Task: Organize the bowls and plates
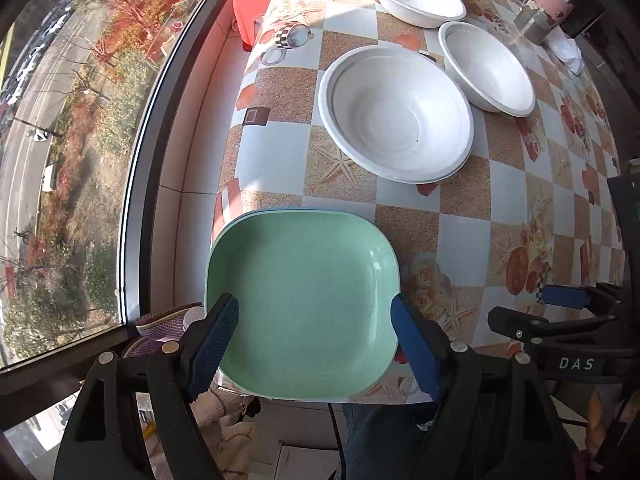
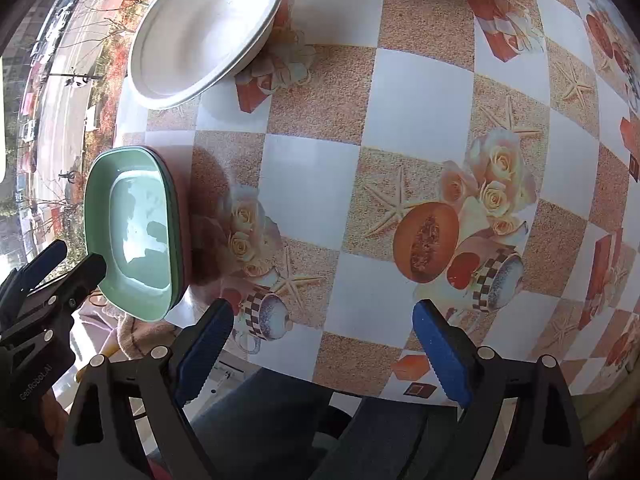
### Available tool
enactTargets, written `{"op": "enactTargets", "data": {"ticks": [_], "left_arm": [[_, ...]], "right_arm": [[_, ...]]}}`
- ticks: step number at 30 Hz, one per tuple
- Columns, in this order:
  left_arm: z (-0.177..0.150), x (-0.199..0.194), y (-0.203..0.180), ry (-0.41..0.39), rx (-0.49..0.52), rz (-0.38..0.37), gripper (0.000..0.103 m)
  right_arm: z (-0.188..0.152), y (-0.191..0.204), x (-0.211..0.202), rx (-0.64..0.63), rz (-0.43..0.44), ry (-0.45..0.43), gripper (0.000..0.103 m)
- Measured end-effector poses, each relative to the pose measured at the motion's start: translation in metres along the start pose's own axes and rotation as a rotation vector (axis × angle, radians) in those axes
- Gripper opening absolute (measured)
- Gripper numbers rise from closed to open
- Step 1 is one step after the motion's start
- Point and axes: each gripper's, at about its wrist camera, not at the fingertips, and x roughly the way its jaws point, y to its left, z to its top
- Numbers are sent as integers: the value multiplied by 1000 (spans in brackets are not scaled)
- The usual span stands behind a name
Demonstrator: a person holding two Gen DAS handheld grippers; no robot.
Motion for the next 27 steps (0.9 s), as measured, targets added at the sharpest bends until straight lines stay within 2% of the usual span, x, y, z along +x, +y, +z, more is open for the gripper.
{"op": "enactTargets", "data": {"ticks": [6,7,11,17,19,24,27], "left_arm": [[32,-14,0,-32,-56,-11,81],[37,-14,1,-38,-65,-5,81],[60,-19,-1,-48,-95,19,81],[92,4,4,-26,-129,79,81],[100,12,9,-15,-153,74,81],[113,29,11,-14,-155,117,81],[117,39,13,5,-161,106,81]], "right_arm": [[4,-8,-15,28,-11,-41,92],[16,-5,-11,32,-12,-49,92],[28,-2,-28,71,-9,-99,92],[60,5,-40,168,28,-178,92],[72,16,-30,187,29,-188,92],[98,19,-25,232,61,-175,92],[105,24,-21,236,78,-171,92]]}}
